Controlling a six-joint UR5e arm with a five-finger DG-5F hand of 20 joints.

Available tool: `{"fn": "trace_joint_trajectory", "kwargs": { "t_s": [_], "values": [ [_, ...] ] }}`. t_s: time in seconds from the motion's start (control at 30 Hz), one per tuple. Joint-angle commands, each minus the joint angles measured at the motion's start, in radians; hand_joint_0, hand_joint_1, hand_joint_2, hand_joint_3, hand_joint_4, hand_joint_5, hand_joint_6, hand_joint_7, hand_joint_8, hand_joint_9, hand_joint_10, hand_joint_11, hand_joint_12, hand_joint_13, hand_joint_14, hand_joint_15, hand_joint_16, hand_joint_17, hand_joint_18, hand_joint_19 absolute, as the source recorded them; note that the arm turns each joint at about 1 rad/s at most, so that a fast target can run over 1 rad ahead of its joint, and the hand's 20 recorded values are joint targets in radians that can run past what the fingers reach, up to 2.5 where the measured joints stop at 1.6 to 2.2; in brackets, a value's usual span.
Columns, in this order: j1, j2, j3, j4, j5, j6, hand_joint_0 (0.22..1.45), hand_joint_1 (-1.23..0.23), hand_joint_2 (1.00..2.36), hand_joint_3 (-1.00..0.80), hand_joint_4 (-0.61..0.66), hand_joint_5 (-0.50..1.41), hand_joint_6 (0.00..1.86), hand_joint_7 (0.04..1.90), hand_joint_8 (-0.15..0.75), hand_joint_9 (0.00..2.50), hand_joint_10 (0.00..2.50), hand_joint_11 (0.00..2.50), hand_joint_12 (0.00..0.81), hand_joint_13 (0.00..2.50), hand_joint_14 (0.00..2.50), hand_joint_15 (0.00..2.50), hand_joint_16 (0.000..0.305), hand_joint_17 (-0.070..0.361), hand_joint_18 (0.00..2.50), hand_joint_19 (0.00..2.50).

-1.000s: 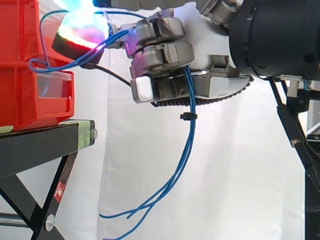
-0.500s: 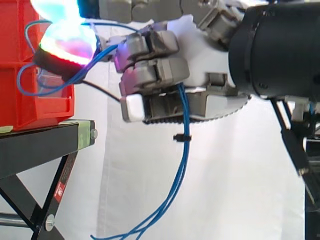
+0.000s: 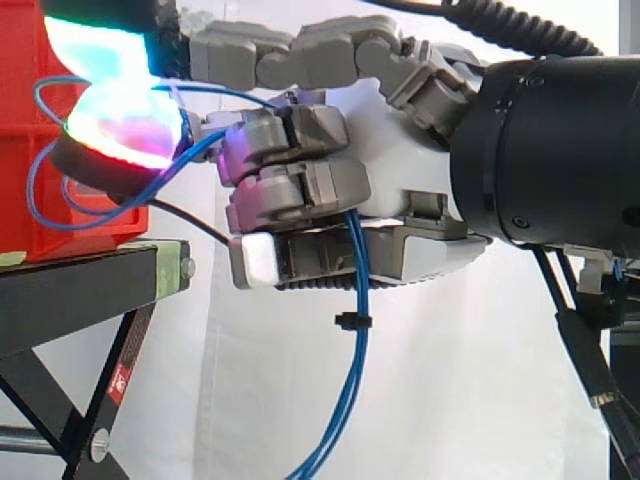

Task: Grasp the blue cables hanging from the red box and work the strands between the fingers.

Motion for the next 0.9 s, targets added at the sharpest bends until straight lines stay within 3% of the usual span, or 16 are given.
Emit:
{"fn": "trace_joint_trajectory", "kwargs": {
  "t_s": [0.0,0.43,0.87],
  "values": [
    [0.0,0.0,0.0,-0.033,0.003,-0.048,0.82,-0.65,1.09,0.08,0.39,0.14,1.25,1.15,0.369,1.56,2.5,2.5,0.537,1.76,2.5,1.57,0.198,0.149,2.04,0.79],
    [-0.002,0.0,0.0,-0.111,0.007,-0.082,0.84,-0.66,1.05,0.1,0.39,0.14,1.25,1.15,0.369,1.56,2.5,2.5,0.537,1.76,2.5,1.57,0.198,0.149,2.04,0.79],
    [-0.002,0.0,0.0,-0.122,0.005,-0.082,0.84,-0.66,1.05,0.1,0.4,0.14,1.25,1.15,0.369,1.56,2.5,2.5,0.537,1.76,2.5,1.57,0.198,0.149,2.04,0.79]
  ]
}}
